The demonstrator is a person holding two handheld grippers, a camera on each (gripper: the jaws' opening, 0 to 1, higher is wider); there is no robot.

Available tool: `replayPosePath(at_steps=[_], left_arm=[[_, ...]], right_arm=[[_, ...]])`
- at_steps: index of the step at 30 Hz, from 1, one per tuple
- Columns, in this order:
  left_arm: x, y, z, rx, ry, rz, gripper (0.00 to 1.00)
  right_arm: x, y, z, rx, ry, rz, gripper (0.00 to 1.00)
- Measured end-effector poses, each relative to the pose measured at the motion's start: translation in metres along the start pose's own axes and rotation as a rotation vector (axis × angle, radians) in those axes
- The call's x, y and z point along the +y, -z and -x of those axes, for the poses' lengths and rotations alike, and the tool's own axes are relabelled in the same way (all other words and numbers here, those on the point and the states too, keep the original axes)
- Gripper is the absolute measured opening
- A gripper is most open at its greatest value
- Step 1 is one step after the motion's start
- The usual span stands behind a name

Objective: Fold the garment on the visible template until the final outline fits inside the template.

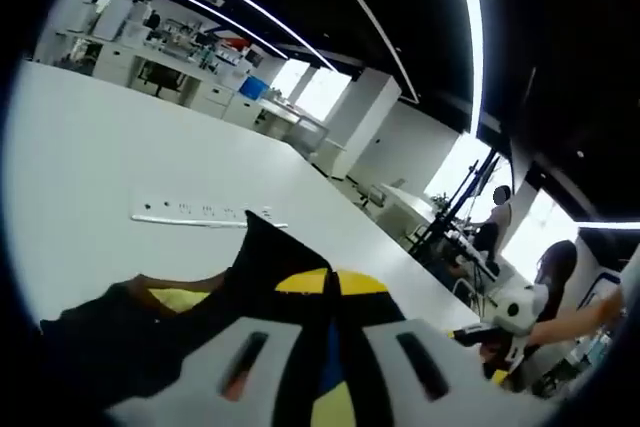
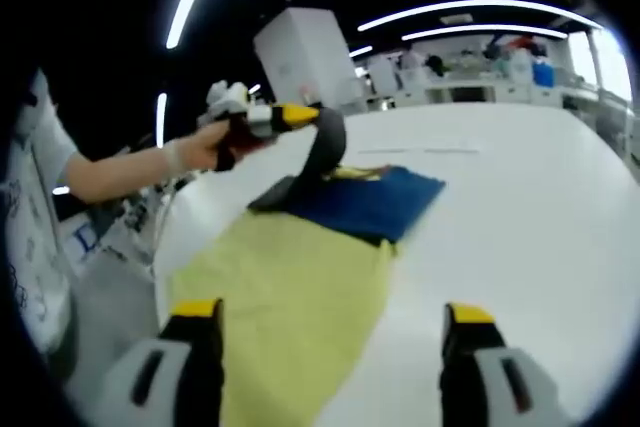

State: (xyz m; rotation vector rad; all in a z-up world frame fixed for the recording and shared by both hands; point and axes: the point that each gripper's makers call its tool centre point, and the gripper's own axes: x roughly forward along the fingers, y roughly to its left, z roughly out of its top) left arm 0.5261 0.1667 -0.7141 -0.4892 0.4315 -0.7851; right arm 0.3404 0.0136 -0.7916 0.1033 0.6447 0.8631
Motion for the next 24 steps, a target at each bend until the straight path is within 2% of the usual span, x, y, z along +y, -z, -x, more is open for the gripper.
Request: replayPosePath(at_steps=[3,11,14,17,24], left_arm=[[-0.014,0.02,-0.015,0.034,0.028,0.016,0.0],[-0.039,0.058,-0.044,0.102,0.092,0.037,0.0],[-0.046,0.075,-0.047,0.136,0.097,0.044,0.0],[-0.043,0.09,-0.05,0.177,0.097,0.033,0.0],[-0.049,0.129,-0.05,0.28,0.102,0.01,0.0]], right_arm=[[0.0,0.0,0.005,-0.005,0.009,0.001,0.9],[-0.008,0.008,0.016,-0.016,0.034,-0.031,0.9],[-0.008,0.011,0.018,-0.02,0.038,-0.044,0.9],[-0.005,0.013,0.018,-0.02,0.039,-0.052,0.9],[-0.005,0.017,0.02,-0.024,0.043,-0.069,0.89]])
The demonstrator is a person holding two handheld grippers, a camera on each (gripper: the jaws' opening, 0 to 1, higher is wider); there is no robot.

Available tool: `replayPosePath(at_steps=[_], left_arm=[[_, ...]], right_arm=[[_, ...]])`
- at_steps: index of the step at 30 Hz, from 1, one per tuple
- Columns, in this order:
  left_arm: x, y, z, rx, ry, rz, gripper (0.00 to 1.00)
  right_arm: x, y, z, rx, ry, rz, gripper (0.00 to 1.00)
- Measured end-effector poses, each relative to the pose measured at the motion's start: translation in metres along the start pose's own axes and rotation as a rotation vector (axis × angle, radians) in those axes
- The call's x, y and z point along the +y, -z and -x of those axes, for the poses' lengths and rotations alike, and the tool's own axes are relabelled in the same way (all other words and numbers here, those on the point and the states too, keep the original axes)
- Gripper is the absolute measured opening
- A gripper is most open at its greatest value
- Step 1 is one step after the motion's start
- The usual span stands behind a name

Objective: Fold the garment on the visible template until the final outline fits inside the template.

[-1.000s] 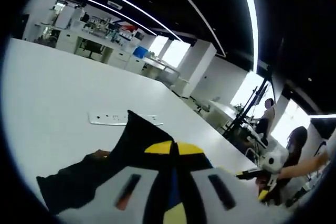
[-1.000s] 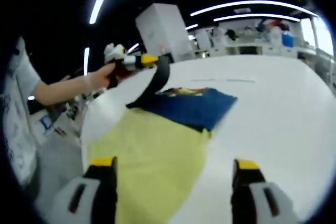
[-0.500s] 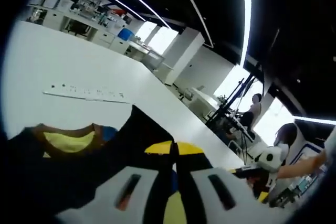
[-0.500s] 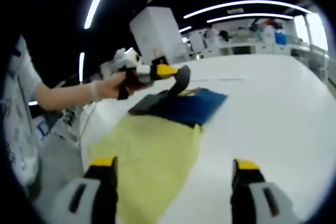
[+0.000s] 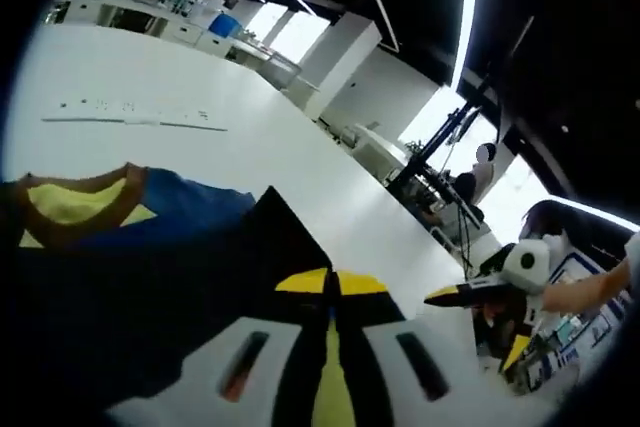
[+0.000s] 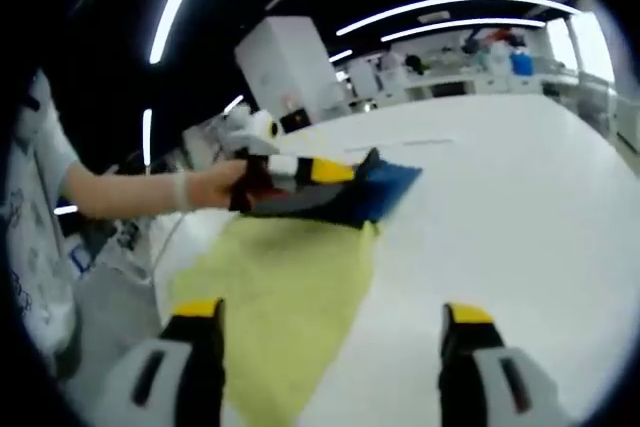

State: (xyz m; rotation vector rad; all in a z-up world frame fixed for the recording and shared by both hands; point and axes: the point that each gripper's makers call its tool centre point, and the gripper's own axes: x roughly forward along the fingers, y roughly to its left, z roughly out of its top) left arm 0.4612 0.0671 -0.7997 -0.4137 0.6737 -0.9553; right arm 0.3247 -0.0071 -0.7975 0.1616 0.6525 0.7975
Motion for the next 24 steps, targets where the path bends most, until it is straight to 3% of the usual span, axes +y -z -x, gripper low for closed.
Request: replayPosePath(at_steps=[4,14,18,24], left_arm=[[0.009,0.006,-0.003,0.016,-0.003,-0.011,0.0],[0.011,-0.006,0.001,-0.018,0.014,-0.041,0.01],[0.011,-0.007,0.004,-0.028,0.014,-0.052,0.17],[0.013,-0.013,0.011,-0.049,-0.018,-0.1,0.51]], right_arm=[[0.0,0.0,0.0,0.002,-0.001,0.0,0.89],[0.001,-0.001,0.001,-0.001,-0.001,-0.002,0.89],[0.002,-0.003,0.0,-0.008,-0.004,-0.001,0.9],[0.003,-0.011,-0.002,-0.027,-0.008,0.005,0.91]])
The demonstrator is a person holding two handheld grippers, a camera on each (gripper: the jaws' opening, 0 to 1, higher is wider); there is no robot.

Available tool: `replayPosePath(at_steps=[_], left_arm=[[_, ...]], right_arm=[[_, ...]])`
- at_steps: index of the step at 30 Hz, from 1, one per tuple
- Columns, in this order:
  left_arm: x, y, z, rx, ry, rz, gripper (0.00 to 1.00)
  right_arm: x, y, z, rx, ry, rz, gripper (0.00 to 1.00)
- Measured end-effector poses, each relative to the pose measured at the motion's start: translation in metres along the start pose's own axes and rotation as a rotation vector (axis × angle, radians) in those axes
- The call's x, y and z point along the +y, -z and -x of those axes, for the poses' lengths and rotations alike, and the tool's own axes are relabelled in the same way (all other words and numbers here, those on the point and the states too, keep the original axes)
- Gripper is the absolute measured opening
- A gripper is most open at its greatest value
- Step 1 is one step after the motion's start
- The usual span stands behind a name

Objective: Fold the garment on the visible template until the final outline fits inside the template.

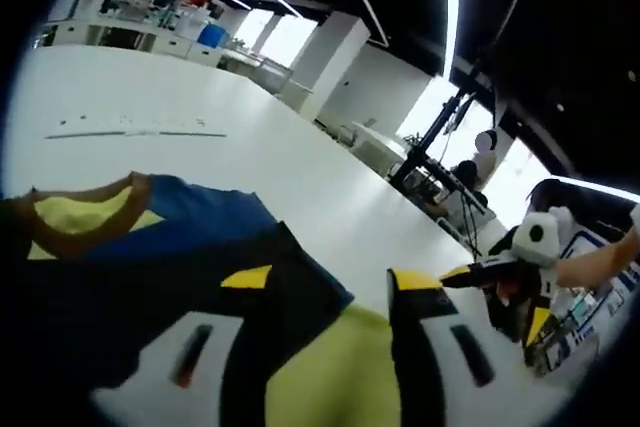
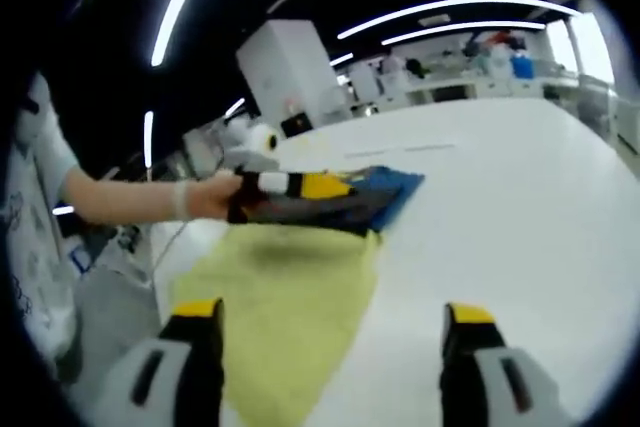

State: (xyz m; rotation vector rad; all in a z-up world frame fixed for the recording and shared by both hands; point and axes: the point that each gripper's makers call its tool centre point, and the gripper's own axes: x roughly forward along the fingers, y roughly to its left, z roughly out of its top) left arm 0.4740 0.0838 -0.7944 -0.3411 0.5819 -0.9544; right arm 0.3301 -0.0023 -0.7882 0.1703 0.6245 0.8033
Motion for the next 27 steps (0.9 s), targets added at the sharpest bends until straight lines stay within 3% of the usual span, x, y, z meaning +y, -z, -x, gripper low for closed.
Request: replayPosePath(at_steps=[4,9,15,20,27], left_arm=[[0.004,-0.002,0.006,0.001,-0.039,-0.036,0.79],[0.009,-0.007,0.019,0.015,-0.085,-0.093,0.99],[0.014,-0.007,0.042,0.058,-0.107,-0.158,0.99],[0.017,-0.013,0.071,0.029,-0.15,-0.163,0.99],[0.02,-0.007,0.118,0.012,-0.222,-0.167,0.98]], right_arm=[[0.001,-0.004,-0.002,-0.012,-0.005,0.003,0.91],[0.003,-0.01,-0.004,-0.02,-0.008,0.011,0.92],[0.005,-0.006,-0.007,0.003,-0.013,0.022,0.94],[0.01,-0.015,-0.009,-0.006,-0.021,0.043,0.94],[0.018,-0.024,-0.012,-0.002,-0.036,0.079,0.94]])
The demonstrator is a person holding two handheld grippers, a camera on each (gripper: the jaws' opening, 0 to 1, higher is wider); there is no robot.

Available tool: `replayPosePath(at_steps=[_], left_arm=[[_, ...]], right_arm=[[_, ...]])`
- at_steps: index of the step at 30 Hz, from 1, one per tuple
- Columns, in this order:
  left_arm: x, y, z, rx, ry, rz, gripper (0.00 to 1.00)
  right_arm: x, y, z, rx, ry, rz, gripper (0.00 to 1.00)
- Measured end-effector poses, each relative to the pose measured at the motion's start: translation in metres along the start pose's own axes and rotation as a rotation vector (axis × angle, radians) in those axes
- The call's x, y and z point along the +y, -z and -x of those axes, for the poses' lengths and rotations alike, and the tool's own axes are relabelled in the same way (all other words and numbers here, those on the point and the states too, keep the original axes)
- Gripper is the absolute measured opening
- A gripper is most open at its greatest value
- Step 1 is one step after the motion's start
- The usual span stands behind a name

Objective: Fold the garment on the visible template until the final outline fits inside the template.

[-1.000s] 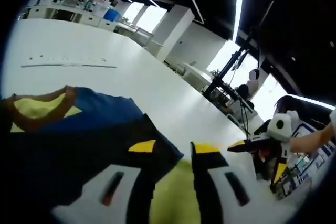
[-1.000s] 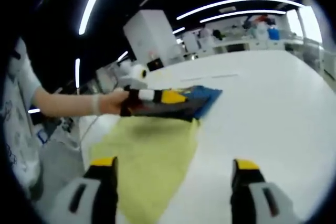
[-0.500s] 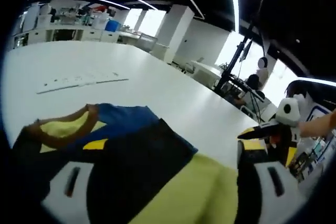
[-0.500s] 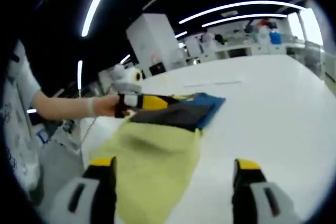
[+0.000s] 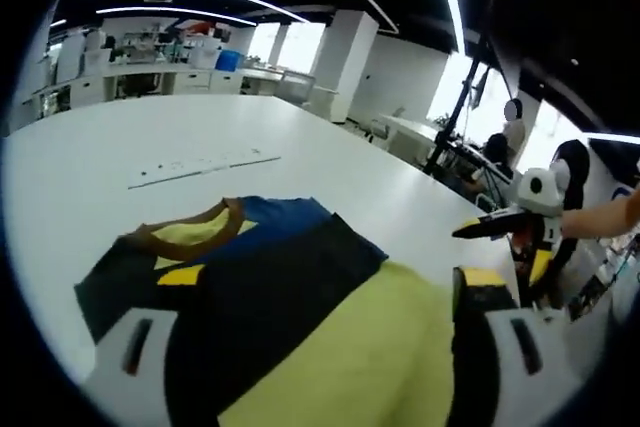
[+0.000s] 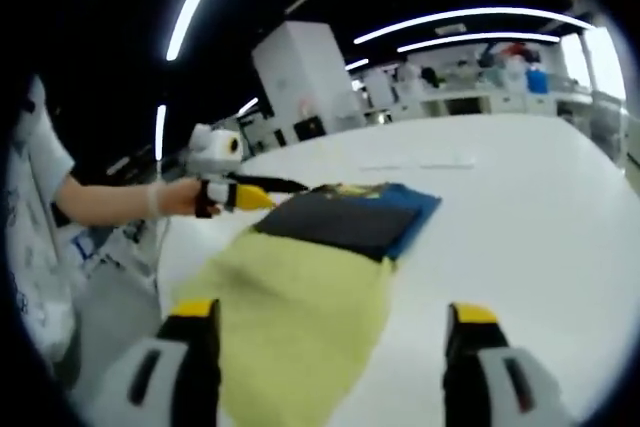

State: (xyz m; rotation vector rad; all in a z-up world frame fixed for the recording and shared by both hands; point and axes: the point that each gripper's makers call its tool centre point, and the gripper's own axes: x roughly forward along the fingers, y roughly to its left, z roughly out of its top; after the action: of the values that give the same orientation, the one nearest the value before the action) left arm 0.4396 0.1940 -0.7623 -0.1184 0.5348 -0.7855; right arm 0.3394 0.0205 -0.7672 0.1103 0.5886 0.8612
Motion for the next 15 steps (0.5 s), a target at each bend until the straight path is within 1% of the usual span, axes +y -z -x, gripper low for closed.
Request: replayPosePath(at_steps=[1,4,6,8,9,12,14,15], left_arm=[[0.001,0.001,0.003,0.002,-0.004,-0.001,0.98],[0.009,0.004,0.024,-0.004,-0.032,0.006,0.98],[0.01,0.006,0.035,-0.008,-0.051,0.009,0.97],[0.014,0.008,0.047,-0.006,-0.063,0.01,0.98],[0.017,0.01,0.055,-0.001,-0.079,0.003,0.98],[0.016,0.015,0.076,0.004,-0.106,-0.008,0.97],[0.021,0.019,0.09,0.008,-0.118,-0.014,0.97],[0.02,0.02,0.096,0.01,-0.123,-0.019,0.97]], right_arm=[[0.001,-0.001,0.0,0.002,-0.003,0.009,0.95],[0.004,-0.003,-0.001,0.005,-0.012,0.017,0.96],[0.006,-0.004,-0.002,0.005,-0.017,0.022,0.98],[0.01,-0.005,-0.004,0.008,-0.022,0.027,0.99],[0.013,-0.004,-0.005,0.015,-0.026,0.031,0.99],[0.014,-0.004,-0.006,0.023,-0.027,0.052,0.99],[0.015,-0.004,-0.007,0.027,-0.029,0.06,0.99],[0.015,-0.004,-0.007,0.03,-0.03,0.064,0.99]])
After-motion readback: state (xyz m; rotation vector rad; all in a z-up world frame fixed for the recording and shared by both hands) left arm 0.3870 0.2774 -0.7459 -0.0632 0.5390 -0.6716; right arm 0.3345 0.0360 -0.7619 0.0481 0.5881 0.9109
